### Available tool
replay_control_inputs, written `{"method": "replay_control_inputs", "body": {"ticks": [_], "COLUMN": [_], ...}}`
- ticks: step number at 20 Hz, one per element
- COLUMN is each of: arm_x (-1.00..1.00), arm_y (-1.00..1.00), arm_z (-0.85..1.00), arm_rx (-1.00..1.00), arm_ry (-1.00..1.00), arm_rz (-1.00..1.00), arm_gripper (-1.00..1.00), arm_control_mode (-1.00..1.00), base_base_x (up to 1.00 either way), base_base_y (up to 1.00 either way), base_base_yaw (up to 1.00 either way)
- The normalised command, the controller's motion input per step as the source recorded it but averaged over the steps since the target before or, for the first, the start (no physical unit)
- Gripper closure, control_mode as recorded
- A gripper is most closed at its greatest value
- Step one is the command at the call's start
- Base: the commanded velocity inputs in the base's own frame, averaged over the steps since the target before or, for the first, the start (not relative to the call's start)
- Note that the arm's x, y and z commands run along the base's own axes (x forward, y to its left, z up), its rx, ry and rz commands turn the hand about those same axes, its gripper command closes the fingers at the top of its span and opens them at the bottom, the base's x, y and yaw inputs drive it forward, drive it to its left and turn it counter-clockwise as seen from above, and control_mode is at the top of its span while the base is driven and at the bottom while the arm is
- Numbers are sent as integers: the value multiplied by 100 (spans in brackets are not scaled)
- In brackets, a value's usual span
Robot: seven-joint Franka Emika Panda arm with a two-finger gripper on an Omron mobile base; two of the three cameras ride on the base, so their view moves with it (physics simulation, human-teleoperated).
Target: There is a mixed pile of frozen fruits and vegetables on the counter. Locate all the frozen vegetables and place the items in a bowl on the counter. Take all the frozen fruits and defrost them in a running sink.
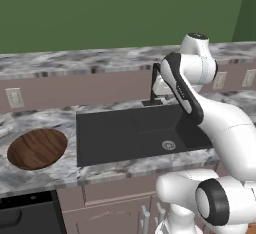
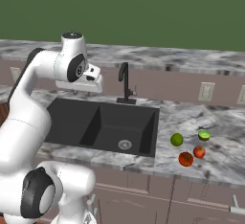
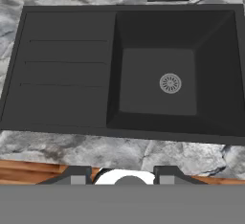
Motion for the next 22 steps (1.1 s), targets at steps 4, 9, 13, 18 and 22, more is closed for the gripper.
{"method": "replay_control_inputs", "body": {"ticks": [4,9,13,18,22], "arm_x": [-6,-22,-34,-22,-18], "arm_y": [-1,-28,-44,-64,-77], "arm_z": [0,0,0,-2,-14], "arm_rx": [0,0,0,0,0], "arm_ry": [0,0,-1,2,6], "arm_rz": [0,0,-9,-11,-11], "arm_gripper": [-100,-100,-100,-100,-100], "arm_control_mode": [-100,-100,-100,-100,-100], "base_base_x": [0,0,0,0,0], "base_base_y": [0,0,0,0,0], "base_base_yaw": [0,0,0,0,0]}}
